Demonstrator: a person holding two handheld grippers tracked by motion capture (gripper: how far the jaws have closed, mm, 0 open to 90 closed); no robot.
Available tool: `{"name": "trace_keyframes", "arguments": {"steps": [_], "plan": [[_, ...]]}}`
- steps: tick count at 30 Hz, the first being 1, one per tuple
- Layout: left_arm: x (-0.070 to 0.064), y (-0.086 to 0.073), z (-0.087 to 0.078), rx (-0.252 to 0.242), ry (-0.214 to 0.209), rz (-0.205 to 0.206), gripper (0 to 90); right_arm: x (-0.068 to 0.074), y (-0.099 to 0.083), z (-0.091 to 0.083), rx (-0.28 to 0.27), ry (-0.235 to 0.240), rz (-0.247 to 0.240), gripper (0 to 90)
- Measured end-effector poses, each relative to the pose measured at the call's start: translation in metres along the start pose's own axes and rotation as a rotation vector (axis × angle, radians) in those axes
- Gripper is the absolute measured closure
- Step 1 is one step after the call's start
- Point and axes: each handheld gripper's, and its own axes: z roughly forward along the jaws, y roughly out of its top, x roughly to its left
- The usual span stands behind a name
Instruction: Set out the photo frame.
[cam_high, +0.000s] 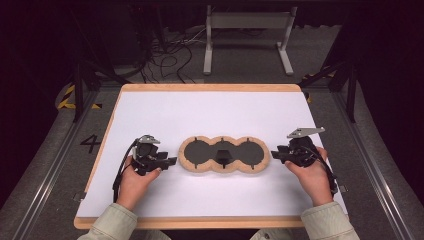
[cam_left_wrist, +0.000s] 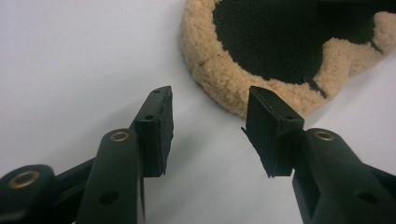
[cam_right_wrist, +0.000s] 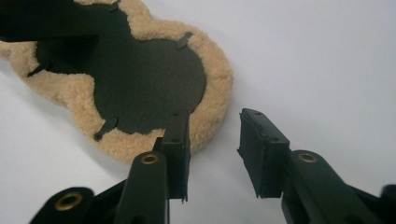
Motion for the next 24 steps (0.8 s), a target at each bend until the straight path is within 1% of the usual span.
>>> {"name": "trace_keyframes", "arguments": {"steps": [1,2,3,4,5,7,8,9,11,13,15,17,18,19,20,22,24], "plan": [[0.0,0.0,0.0,0.0,0.0,0.0,49.9,0.0,0.0,0.0,0.0,0.0,0.0,60.5],[0.0,0.001,0.001,-0.003,0.003,-0.006,49.9,-0.001,-0.001,0.002,0.01,0.011,0.009,57.1],[0.0,0.001,0.001,-0.006,-0.001,-0.014,45.9,-0.001,-0.001,0.005,0.018,0.031,0.016,53.6],[0.0,0.002,0.002,-0.011,-0.006,-0.023,43.8,-0.001,-0.002,0.006,0.017,0.049,0.018,51.8],[0.0,0.002,0.003,-0.015,-0.012,-0.032,43.8,-0.001,-0.002,0.006,0.017,0.049,0.018,51.8],[-0.001,0.004,0.005,-0.013,-0.03,-0.051,40.3,0.0,-0.002,0.011,0.036,0.087,0.021,46.1],[-0.002,0.005,0.006,-0.006,-0.032,-0.05,39.2,0.002,-0.002,0.015,0.047,0.107,0.019,44.8],[-0.003,0.006,0.009,0.004,-0.036,-0.052,38.0,0.003,-0.003,0.017,0.056,0.114,0.019,43.5],[-0.004,0.006,0.012,0.021,-0.041,-0.054,34.4,0.004,-0.003,0.022,0.069,0.124,0.015,40.9],[-0.005,0.007,0.016,0.043,-0.05,-0.049,33.7,0.006,-0.004,0.026,0.08,0.139,0.012,38.2],[-0.007,0.007,0.02,0.061,-0.048,-0.041,33.1,0.007,-0.004,0.029,0.095,0.15,0.008,35.7],[-0.009,0.008,0.024,0.08,-0.048,-0.039,29.9,0.008,-0.005,0.031,0.104,0.157,0.006,33.5],[-0.009,0.008,0.026,0.083,-0.049,-0.045,28.4,0.008,-0.005,0.033,0.106,0.159,0.004,31.9],[-0.009,0.009,0.027,0.087,-0.042,-0.041,26.1,0.008,-0.005,0.034,0.112,0.161,0.001,30.4],[-0.009,0.009,0.028,0.091,-0.049,-0.051,24.3,0.009,-0.005,0.035,0.114,0.166,0.002,29.1],[-0.007,0.011,0.029,0.087,-0.054,-0.05,22.7,0.009,-0.005,0.037,0.121,0.174,0.01,26.6],[-0.007,0.012,0.03,0.083,-0.067,-0.063,21.4,0.009,-0.005,0.038,0.136,0.17,0.018,24.1]]}}
